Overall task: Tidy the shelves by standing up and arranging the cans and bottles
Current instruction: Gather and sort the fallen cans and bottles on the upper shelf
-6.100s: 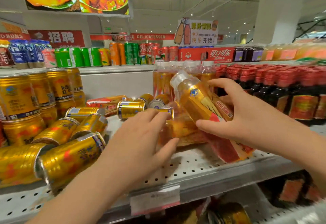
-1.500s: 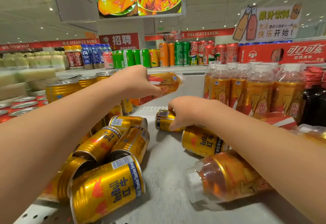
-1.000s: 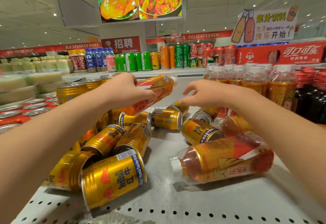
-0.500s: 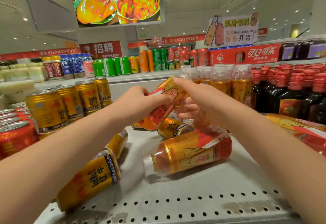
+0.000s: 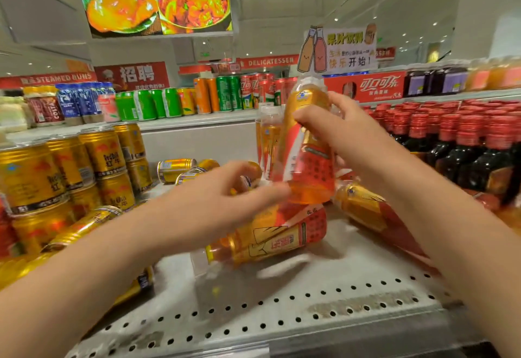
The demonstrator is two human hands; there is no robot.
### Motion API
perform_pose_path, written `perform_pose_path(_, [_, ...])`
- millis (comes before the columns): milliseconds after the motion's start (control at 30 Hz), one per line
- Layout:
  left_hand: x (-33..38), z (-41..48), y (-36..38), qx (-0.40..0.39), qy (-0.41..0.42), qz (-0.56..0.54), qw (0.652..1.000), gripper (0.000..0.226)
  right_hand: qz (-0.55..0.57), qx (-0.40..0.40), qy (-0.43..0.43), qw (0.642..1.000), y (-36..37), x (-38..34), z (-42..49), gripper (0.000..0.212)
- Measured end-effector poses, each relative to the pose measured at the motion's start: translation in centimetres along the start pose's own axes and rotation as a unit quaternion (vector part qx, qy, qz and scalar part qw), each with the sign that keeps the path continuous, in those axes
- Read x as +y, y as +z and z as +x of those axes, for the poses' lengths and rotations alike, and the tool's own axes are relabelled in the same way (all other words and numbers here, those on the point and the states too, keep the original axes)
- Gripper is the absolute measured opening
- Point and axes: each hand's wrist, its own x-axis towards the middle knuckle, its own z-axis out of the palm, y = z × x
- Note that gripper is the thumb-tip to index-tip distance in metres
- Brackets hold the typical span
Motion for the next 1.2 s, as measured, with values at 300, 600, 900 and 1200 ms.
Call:
perform_pose_path(300, [-1.1,-2.2,1.9,-0.011,0.067,0.2,0.977,0.059,-0.19,0.016,-0.028,0.981,-3.7,0.1,-3.7,0.07])
perform_pose_path(600, [-0.7,-2.0,3.7,0.091,0.017,0.265,0.96,0.061,-0.244,-0.029,-0.006,0.969,-2.4,1.6,-7.4,0.084])
perform_pose_path(900, [-1.0,-1.5,4.0,0.089,-0.022,0.255,0.963,0.051,-0.301,0.014,0.096,0.949,-0.6,2.0,-8.9,0.091])
perform_pose_path(1200, [-1.7,-3.1,4.1,0.051,0.036,0.119,0.991,0.058,-0.348,-0.04,0.188,0.918,0.3,2.7,-8.2,0.038])
